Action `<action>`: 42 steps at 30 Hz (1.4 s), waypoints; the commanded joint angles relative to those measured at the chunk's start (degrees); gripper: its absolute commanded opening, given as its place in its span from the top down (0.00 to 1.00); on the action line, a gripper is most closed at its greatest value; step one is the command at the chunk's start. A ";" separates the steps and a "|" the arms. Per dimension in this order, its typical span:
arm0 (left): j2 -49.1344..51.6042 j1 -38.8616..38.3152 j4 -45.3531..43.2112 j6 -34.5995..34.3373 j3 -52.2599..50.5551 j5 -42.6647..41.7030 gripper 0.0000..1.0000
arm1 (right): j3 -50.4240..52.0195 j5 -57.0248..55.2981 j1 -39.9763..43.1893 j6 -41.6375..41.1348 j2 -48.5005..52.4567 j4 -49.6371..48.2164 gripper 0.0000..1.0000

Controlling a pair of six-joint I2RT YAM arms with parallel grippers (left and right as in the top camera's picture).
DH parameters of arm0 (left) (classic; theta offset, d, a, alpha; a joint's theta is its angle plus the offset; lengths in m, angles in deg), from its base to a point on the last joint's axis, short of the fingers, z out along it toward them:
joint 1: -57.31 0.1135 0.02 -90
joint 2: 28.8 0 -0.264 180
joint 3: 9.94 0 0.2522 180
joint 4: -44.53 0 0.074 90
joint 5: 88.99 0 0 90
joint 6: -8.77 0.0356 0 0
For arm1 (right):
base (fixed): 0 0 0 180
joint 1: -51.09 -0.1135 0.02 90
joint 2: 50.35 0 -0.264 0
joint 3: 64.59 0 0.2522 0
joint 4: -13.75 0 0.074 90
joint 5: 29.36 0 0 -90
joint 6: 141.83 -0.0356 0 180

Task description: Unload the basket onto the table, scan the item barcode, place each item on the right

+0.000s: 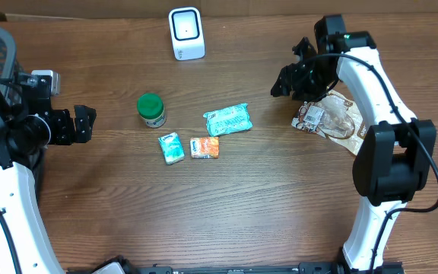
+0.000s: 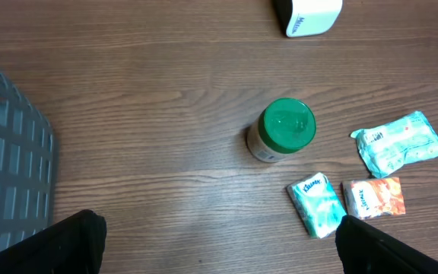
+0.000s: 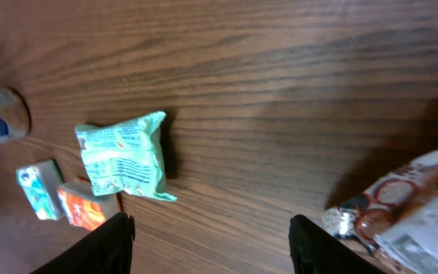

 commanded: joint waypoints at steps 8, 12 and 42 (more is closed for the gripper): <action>0.26 0.31 -0.07 0.46 0.07 -0.26 0.01 | 9.51 8.50 -0.87 4.44 -1.27 -12.66 0.24; 0.26 0.31 -0.07 0.46 0.07 -0.26 0.00 | 9.97 11.10 -0.96 4.44 0.09 -15.63 0.23; 0.26 0.31 -0.09 0.46 0.07 -0.26 0.00 | 10.10 17.62 -11.43 4.31 11.74 -20.28 0.84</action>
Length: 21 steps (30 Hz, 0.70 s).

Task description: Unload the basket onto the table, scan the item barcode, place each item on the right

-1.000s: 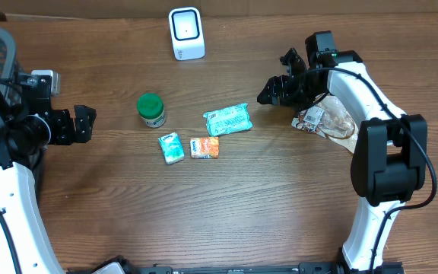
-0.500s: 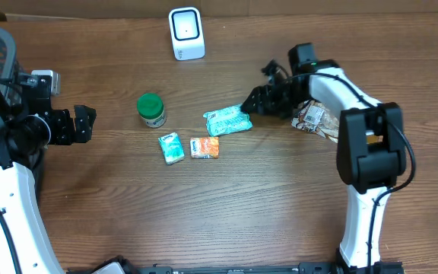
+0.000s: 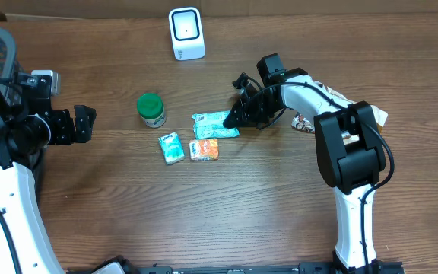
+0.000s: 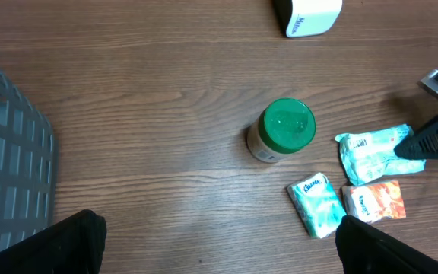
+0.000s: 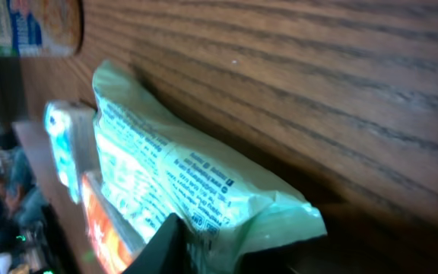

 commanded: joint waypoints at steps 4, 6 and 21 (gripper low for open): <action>0.26 0.31 -0.09 0.46 0.07 -0.24 0.00 | 0.37 1.33 1.11 -0.15 1.25 -1.53 0.86; 0.26 0.31 -0.09 0.46 0.07 -0.22 0.00 | 0.37 2.62 1.11 -0.83 1.25 -2.21 0.86; 0.26 0.31 -0.11 0.46 0.07 -0.24 0.00 | 0.26 13.03 6.80 -3.26 -1.95 2.32 0.96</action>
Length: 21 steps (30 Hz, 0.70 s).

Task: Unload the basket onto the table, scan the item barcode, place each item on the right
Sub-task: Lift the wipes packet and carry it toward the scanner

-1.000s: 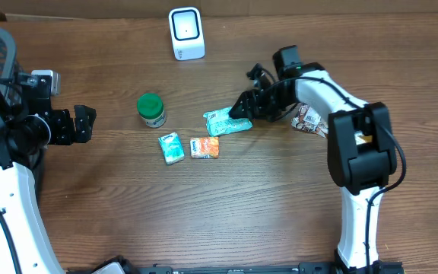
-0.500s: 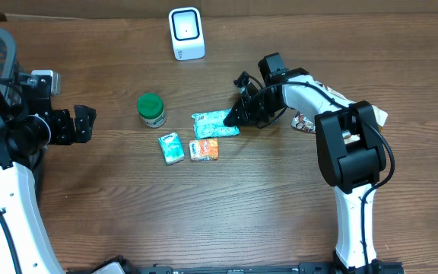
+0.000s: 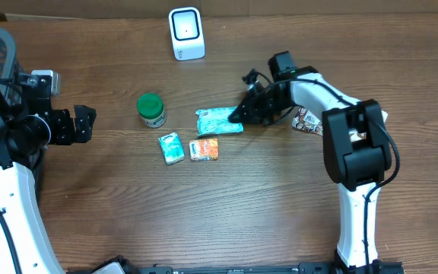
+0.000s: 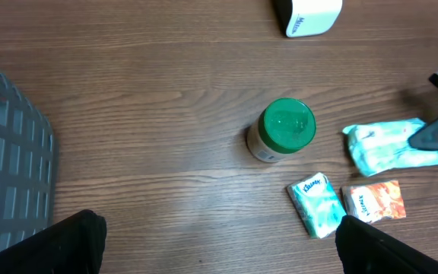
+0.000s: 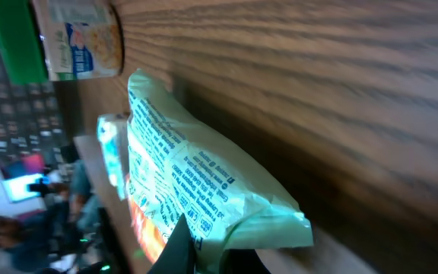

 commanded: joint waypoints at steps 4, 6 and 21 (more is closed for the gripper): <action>0.26 0.31 -0.07 0.46 0.07 -0.26 0.01 | 0.26 5.05 5.16 3.04 -7.63 6.03 0.96; 0.26 0.31 -0.07 0.46 0.07 -0.24 0.00 | 0.26 5.18 6.23 3.39 -10.88 8.15 0.96; 0.26 0.31 -0.07 0.46 0.07 -0.26 0.00 | 0.26 8.50 9.88 6.14 -31.67 17.99 0.96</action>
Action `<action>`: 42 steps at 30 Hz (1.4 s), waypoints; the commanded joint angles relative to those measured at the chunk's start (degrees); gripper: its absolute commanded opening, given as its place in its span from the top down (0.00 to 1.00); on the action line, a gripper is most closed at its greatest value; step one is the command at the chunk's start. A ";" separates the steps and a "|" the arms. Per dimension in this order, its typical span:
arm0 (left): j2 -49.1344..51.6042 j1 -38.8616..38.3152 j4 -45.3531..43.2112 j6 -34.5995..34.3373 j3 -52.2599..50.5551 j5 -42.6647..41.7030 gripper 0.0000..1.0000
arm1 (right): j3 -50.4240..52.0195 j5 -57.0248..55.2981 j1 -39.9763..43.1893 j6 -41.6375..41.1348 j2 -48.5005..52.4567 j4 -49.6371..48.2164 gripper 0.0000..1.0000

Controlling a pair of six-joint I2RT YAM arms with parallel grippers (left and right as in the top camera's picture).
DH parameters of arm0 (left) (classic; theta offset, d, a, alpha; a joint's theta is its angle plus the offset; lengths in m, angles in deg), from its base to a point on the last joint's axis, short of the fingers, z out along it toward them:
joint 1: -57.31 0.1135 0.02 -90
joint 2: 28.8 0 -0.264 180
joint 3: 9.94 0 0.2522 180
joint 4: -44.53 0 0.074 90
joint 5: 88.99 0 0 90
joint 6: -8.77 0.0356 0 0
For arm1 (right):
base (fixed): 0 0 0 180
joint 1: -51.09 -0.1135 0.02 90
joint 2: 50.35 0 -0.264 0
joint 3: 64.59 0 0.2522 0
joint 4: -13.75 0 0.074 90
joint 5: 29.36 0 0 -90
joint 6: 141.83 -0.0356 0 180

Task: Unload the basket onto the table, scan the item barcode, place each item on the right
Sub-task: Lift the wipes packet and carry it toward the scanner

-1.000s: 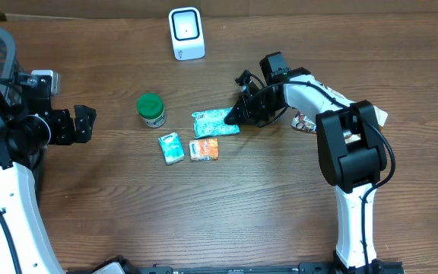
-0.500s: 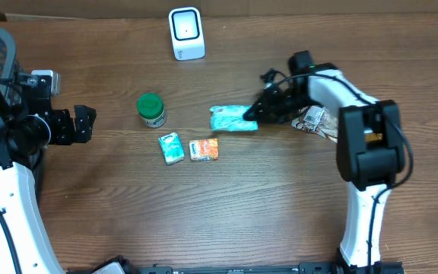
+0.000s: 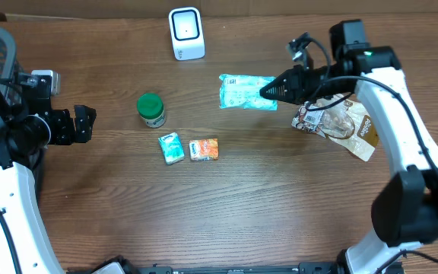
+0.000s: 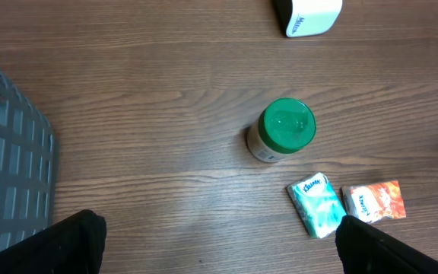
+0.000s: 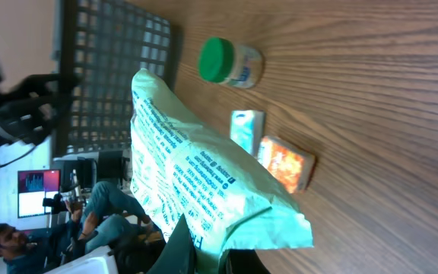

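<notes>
My right gripper (image 3: pixel 268 91) is shut on the edge of a mint-green packet (image 3: pixel 243 92) and holds it in the air, right of and below the white barcode scanner (image 3: pixel 186 33) at the table's back edge. In the right wrist view the green packet (image 5: pixel 192 183) fills the lower middle, its printed side showing, with the gripper (image 5: pixel 219 255) pinching its edge. My left gripper (image 4: pixel 219 243) hangs open at the left side of the table, with nothing between its fingers (image 4: pixel 67 240).
A green-lidded jar (image 3: pixel 151 109), a teal tissue pack (image 3: pixel 171 148) and an orange tissue pack (image 3: pixel 204 148) lie mid-table. A brown snack bag (image 3: pixel 337 120) lies at the right under my right arm. A dark mesh basket (image 4: pixel 10 152) stands at the far left.
My right gripper, shut on the green packet, has lifted it off the table and now holds it higher and further back right. The left arm has not moved.
My right gripper was open above the brown snack bag at the right. Then it was down at the green packet's edge beside the tissue packs, then shut on it with the packet shifted slightly. Now the packet is held in the air near the scanner.
</notes>
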 commanded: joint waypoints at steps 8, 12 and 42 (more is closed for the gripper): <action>0.26 0.31 -0.07 0.46 0.07 -0.26 0.00 | -0.31 4.17 3.41 0.96 -7.63 3.37 0.96; 0.26 0.31 -0.09 0.46 0.07 -0.26 0.00 | -0.31 5.53 3.61 0.96 -8.70 3.39 0.96; 0.26 0.31 -0.09 0.46 0.07 -0.26 0.00 | -0.33 4.33 3.52 0.90 -8.83 3.72 0.96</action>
